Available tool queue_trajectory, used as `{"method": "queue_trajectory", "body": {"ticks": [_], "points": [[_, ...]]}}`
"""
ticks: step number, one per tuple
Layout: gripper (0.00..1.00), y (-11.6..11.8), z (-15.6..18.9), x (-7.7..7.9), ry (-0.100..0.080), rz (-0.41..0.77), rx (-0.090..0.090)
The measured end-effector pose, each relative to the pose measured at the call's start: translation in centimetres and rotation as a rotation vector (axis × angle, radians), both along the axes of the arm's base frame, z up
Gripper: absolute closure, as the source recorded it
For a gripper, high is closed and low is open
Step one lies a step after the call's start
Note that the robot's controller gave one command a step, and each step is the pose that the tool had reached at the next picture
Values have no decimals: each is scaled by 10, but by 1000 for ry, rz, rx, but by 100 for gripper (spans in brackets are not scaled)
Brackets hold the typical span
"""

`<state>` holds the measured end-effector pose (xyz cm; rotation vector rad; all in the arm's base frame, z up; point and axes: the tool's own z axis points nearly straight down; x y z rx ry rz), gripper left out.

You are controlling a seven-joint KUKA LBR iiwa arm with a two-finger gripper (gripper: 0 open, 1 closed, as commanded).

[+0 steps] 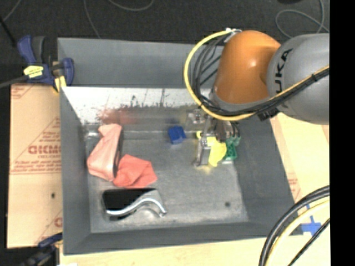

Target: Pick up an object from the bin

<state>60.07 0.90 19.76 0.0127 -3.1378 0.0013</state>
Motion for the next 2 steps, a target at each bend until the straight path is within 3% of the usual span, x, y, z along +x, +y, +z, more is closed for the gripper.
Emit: {"method": "queue_trajectory", "body": {"ticks": [1, 2], "points": [[0, 0, 5, 1, -8, 0, 0], [0, 19, -35, -13, -14, 10, -1]]}}
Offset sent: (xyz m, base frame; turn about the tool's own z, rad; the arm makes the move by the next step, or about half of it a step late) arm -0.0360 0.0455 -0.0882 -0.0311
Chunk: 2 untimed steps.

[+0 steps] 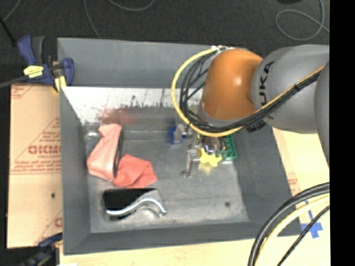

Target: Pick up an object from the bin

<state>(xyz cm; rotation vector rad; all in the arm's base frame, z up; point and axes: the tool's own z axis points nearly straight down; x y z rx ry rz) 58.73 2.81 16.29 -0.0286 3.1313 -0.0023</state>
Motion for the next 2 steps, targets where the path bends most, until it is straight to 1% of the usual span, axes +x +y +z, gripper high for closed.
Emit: {"method": "queue_trajectory", "body": {"ticks": [1, 2], "points": [[0, 16, -59, 12, 1, -5, 2], [0, 38, -86, -11, 5, 39, -1]]}}
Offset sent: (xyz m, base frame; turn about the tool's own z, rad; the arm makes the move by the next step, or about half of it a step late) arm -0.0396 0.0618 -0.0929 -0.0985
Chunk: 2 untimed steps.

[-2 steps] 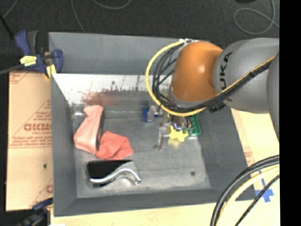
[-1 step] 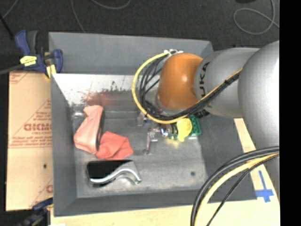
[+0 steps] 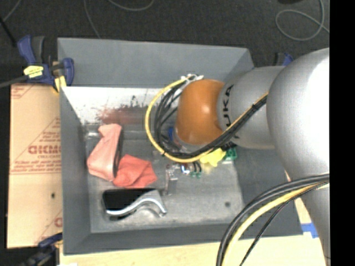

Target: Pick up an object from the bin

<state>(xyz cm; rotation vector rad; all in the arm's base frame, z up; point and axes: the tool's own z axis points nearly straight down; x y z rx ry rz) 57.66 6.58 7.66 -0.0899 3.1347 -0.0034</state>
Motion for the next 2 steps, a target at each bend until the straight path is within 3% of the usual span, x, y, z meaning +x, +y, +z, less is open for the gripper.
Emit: {"method": "queue_trajectory", "body": {"ticks": [1, 2], "points": [[0, 29, 0, 4, -2, 174, -1], [0, 42, -1, -9, -8, 218, -3]]}}
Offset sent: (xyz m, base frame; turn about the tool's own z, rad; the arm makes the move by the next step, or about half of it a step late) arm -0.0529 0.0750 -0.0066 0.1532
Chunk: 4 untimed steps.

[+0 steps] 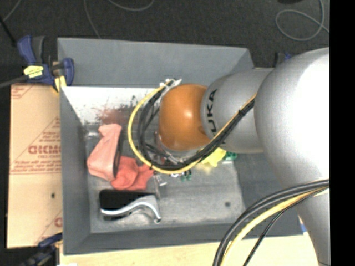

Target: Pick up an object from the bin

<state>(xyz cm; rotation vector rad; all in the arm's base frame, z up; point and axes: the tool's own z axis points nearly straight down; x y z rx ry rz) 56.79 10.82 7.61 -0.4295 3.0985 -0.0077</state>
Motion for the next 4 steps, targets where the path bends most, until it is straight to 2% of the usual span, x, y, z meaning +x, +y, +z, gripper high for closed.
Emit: {"method": "queue_trajectory", "body": {"ticks": [1, 2, 3, 4], "points": [[0, 11, 0, -10, 2, -249, -3], [0, 18, 8, 11, 0, -388, 0], [0, 23, 10, 17, -1, -355, 3], [0, 24, 16, 26, -1, -163, 0]]}}
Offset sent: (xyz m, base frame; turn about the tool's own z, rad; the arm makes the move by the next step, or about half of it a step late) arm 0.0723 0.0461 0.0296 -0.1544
